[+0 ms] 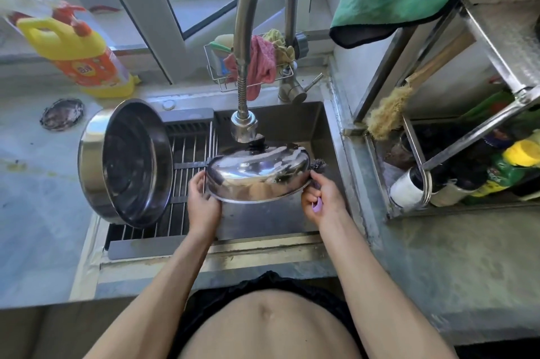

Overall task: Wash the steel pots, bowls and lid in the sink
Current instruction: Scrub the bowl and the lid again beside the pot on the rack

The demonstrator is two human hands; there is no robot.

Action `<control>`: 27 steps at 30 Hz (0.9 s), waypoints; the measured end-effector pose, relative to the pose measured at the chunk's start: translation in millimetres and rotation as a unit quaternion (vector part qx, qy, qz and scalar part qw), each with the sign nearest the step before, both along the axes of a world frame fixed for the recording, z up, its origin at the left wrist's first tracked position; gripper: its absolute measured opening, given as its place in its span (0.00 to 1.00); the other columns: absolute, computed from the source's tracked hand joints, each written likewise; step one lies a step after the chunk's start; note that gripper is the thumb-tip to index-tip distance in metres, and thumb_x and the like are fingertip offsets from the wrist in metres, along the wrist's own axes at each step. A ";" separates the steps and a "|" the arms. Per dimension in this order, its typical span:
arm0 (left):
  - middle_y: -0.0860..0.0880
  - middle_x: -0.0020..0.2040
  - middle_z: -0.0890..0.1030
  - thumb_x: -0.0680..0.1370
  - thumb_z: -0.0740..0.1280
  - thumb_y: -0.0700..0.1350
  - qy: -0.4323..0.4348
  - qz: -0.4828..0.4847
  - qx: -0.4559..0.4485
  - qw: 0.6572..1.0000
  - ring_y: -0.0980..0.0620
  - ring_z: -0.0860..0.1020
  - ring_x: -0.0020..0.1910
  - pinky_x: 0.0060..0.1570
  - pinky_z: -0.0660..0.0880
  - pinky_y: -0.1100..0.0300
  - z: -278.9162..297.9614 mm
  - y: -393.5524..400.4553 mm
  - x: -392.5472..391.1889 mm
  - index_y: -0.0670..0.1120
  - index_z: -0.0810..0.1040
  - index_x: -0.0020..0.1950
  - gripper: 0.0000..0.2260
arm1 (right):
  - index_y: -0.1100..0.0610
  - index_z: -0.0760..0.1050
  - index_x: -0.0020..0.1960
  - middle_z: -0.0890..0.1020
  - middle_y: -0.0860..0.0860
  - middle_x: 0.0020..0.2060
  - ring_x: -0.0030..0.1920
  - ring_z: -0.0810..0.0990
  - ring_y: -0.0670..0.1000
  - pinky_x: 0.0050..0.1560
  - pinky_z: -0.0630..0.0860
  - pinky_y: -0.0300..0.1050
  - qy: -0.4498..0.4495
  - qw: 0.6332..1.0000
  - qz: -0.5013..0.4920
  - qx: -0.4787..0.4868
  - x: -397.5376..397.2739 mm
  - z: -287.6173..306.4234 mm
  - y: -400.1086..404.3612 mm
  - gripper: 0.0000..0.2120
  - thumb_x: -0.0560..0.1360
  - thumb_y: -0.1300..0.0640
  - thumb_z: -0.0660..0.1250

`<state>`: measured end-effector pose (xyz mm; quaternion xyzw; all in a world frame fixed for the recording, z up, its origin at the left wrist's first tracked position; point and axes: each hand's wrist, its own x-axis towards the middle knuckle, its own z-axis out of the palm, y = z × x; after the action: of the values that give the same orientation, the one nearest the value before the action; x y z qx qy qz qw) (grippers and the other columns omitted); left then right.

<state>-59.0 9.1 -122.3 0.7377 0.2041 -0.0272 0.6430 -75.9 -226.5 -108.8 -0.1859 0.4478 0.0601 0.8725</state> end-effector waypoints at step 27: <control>0.49 0.30 0.71 0.75 0.55 0.37 0.188 0.188 -0.130 0.955 0.49 0.72 0.27 0.38 0.73 0.54 56.2 -49.5 71.2 0.48 0.70 0.34 0.12 | 0.60 0.76 0.62 0.80 0.56 0.58 0.57 0.80 0.60 0.43 0.71 0.48 0.122 0.171 0.651 -0.729 113.4 59.9 -49.3 0.21 0.81 0.44 0.62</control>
<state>12.1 -40.3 -66.1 0.5774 0.4512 -0.0700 0.6769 37.5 -275.8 -48.9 -0.9523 0.1060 0.2747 -0.0799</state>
